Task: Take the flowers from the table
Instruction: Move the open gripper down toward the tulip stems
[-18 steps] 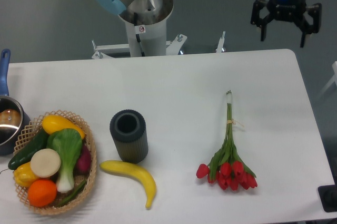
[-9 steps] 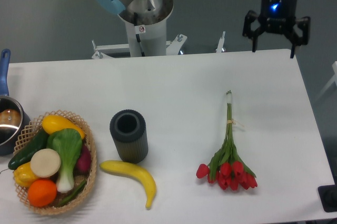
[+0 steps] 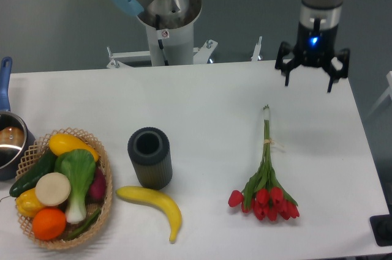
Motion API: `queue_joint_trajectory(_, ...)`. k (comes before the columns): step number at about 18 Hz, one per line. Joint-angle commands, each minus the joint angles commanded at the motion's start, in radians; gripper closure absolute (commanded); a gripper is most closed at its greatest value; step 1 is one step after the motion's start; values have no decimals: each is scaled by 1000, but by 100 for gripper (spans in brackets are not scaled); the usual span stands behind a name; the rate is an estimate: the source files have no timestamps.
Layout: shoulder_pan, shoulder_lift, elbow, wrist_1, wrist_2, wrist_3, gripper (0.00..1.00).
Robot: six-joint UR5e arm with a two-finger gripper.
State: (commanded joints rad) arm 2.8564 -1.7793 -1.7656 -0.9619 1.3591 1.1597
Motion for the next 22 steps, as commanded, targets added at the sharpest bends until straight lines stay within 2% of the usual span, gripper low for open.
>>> queue_joint_trajectory(5, -31, -77, -3, 34, 5, -23, 0)
queue_joint_trajectory(8, -46, -103, -38, 87, 5, -23, 0)
queue_joint_trajectory(11, -63, -127, -54, 95, 6, -26, 0)
queue_joint_trajectory(13, -66, -138, -52, 95, 6, -32, 0)
queue_joint_trajectory(19, -80, -227, 1, 103, 6, -32, 0)
queue_joint_trajectory(22, -97, -255, 9, 135, 6, -35, 0)
